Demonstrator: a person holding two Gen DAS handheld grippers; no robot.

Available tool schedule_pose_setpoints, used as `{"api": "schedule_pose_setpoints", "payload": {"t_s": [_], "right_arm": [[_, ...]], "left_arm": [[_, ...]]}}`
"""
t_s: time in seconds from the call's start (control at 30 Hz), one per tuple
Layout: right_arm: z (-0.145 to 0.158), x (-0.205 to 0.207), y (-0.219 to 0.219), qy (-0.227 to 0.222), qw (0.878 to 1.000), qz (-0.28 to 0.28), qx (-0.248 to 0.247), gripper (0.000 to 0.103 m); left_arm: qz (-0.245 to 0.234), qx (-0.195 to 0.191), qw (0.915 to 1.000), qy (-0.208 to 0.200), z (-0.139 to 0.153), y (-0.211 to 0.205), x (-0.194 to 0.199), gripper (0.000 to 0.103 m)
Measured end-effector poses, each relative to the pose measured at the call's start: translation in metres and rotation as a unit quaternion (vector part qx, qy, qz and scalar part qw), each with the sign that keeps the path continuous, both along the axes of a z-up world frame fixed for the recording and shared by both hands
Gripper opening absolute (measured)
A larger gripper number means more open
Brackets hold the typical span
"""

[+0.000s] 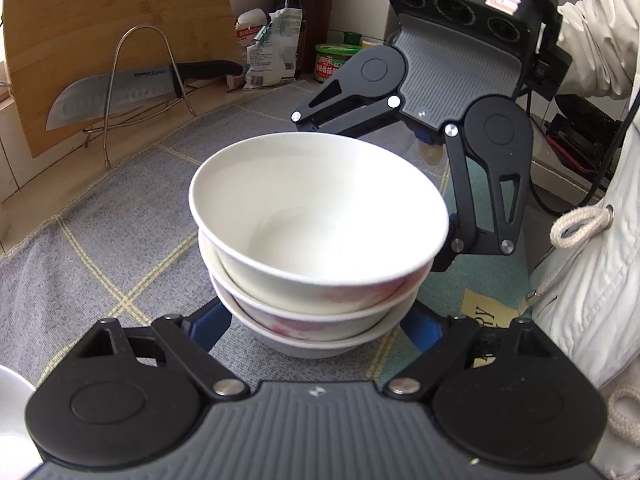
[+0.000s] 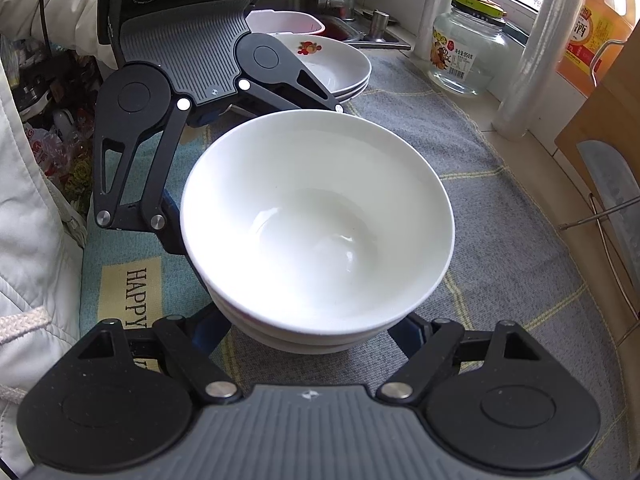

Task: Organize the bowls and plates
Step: 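Lift the bowl stack with both grippers and carry it over the plate stack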

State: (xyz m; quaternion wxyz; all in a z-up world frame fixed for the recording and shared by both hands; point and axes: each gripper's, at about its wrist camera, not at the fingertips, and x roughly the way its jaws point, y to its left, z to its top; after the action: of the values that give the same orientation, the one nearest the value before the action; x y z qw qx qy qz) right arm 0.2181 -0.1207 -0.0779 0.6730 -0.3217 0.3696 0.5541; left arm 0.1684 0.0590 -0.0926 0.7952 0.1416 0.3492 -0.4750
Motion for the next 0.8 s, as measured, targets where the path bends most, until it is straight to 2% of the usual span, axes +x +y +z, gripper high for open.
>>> {"api": "schedule_pose_setpoints", "payload": {"t_s": [0.8], "right_arm": [[0.005,0.003,0.002,0.014,1.000,-0.001,0.003,0.088]], "left_arm": [[0.007,0.011,0.9997,-0.018,0.011,-0.002,-0.010,0.090]]}}
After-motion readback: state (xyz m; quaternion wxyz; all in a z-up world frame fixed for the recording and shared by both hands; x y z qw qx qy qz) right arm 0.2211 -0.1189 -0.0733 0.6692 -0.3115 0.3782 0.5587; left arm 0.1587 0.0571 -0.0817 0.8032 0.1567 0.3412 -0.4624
